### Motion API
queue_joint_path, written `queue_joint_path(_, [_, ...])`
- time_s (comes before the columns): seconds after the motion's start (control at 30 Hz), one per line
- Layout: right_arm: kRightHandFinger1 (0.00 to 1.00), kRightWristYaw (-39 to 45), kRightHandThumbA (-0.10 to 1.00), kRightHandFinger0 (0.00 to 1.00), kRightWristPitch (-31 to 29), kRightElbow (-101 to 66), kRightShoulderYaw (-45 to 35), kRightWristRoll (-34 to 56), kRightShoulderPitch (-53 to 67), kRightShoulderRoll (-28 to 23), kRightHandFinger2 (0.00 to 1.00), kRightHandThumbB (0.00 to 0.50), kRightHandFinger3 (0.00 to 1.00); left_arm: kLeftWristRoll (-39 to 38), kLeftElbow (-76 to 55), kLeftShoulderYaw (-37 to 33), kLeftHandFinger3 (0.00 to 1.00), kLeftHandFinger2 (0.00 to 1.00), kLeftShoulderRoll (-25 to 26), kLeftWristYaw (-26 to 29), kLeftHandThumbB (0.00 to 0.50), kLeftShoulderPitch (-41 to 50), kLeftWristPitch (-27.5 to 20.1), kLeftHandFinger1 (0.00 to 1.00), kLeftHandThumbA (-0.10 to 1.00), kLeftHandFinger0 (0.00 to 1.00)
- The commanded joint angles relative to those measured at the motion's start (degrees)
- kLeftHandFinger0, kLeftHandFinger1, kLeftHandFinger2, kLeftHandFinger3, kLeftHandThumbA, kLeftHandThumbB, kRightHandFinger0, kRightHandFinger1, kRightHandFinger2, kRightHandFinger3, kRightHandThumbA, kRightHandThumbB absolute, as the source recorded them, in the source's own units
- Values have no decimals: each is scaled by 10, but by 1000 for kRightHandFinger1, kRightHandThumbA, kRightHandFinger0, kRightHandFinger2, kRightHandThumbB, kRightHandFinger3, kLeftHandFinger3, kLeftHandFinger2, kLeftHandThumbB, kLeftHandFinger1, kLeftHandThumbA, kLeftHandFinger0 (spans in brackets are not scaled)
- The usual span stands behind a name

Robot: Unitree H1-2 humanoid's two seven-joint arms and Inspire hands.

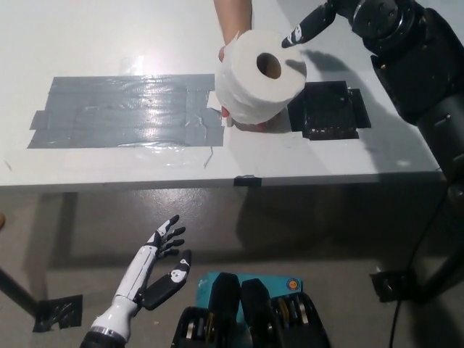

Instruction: A person hands over a roll of toilet paper to the robot , and the robot inserts its right thumb into the hole in the centre to grab the roll, and then places it on the balck area on the desk.

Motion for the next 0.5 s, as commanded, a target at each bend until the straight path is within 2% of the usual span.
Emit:
queue_joint_path(0.0, [1000,-14,1000,1000,-32,7,-15,8,-29,7,1000,338,1000,1,-16,1,985,890,5,-4,4,-9,-4,845,515,825])
queue_joint_path(0.2, [1000,-28,1000,1000,-41,39,-7,-5,-33,19,1000,366,1000,7,-14,-1,982,880,6,-2,0,-13,-8,833,539,813])
queue_joint_path(0.47, [1000,-40,1000,1000,-60,84,-7,-4,-34,33,1000,362,1000,5,-14,0,991,884,7,-5,0,-10,-17,839,534,823])
